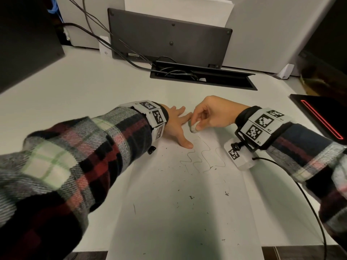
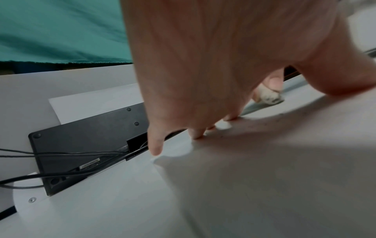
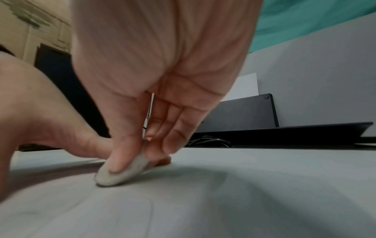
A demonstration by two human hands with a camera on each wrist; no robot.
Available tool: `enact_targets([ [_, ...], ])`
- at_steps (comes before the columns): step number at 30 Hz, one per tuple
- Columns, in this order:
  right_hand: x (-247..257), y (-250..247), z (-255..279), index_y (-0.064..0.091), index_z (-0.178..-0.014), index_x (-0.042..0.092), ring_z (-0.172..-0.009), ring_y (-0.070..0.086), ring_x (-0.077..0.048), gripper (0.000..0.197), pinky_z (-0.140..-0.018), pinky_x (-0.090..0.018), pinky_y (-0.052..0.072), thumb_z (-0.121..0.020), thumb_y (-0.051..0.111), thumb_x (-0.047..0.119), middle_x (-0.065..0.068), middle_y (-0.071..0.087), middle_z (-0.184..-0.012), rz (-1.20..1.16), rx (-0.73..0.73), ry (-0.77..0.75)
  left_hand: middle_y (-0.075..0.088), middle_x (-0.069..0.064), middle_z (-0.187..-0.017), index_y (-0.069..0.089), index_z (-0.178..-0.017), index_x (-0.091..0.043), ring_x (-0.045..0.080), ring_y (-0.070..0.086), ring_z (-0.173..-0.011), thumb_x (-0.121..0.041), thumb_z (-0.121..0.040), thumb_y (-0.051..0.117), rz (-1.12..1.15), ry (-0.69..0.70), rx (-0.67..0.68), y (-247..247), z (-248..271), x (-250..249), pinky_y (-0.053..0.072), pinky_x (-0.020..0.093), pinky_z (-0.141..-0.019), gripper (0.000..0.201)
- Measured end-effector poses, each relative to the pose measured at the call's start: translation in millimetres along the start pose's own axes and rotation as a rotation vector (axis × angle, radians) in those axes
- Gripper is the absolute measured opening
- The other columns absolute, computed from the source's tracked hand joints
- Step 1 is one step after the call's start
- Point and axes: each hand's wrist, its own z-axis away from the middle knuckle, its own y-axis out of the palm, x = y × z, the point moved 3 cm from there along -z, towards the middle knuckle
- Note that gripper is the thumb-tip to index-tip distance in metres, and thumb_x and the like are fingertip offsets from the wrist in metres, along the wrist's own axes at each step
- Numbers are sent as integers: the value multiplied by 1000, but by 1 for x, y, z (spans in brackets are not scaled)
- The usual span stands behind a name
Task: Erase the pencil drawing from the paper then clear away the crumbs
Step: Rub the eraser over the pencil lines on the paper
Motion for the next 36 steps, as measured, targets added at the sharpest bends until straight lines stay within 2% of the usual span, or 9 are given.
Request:
enact_targets([
  [3,0,0,0,73,-85,18,-56,49,5,9,-58,-8,39,-77,74,15,-2,65,-76,3,-13,16,-26,-3,-154,-21,-145,-32,21,-20,-142,-71,-75,52,9,-4,4,0,0,0,-3,48,-114,108],
  [7,-1,3,17,73,-88,19,-55,50,6,13,-58,-8,40,-77,74,12,5,63,-70,5,109,38,-26,-4,-154,-20,-145,-30,20,-20,-143,-70,-76,52,-4,-5,-4,-1,1,0,-4,48,-114,108],
  [11,3,0,6,74,-88,16,-56,50,5,12,-59,-8,41,-76,74,17,-2,67,-77,51,1,13,-26,-3,-153,-21,-145,-31,21,-20,-142,-70,-75,52,2,-7,8,0,0,-1,-2,49,-114,108],
  [14,4,0,3,73,-89,15,-59,51,-2,13,-66,-19,45,-77,73,18,-6,70,-83,45,-19,24,-26,-4,-154,-21,-145,-31,21,-20,-142,-70,-75,53,10,-11,5,0,0,0,-2,48,-114,108],
  [19,2,4,19,72,-87,18,-53,49,5,9,-55,-8,40,-77,73,17,12,60,-65,-2,66,39,-26,-5,-153,-21,-145,-30,20,-20,-142,-70,-75,53,9,-9,7,0,0,1,-4,48,-114,109],
  [25,5,2,5,72,-90,14,-60,50,-2,13,-62,-14,42,-78,72,18,-3,68,-83,65,-29,25,-26,-3,-154,-21,-145,-30,21,-20,-142,-69,-76,52,13,-9,5,-1,1,0,-4,48,-114,108],
  [31,-2,10,28,73,-90,16,-56,48,3,14,-59,-11,42,-77,73,20,0,67,-78,-63,76,47,-26,-4,-154,-20,-145,-29,20,-19,-143,-69,-76,52,15,-9,1,0,2,0,-5,48,-114,107],
  [33,-4,7,24,71,-93,15,-57,48,4,15,-59,-9,41,-79,72,19,2,64,-78,-59,16,51,-26,-4,-154,-20,-145,-29,20,-20,-143,-69,-77,52,21,-9,-2,0,2,-1,-5,48,-114,107],
  [36,-7,-2,15,68,-96,13,-64,48,-2,15,-60,-9,39,-83,68,21,-1,62,-87,-22,-207,45,-26,-4,-154,-20,-145,-31,20,-21,-142,-68,-77,53,53,-8,-3,1,1,-1,-5,48,-114,107],
])
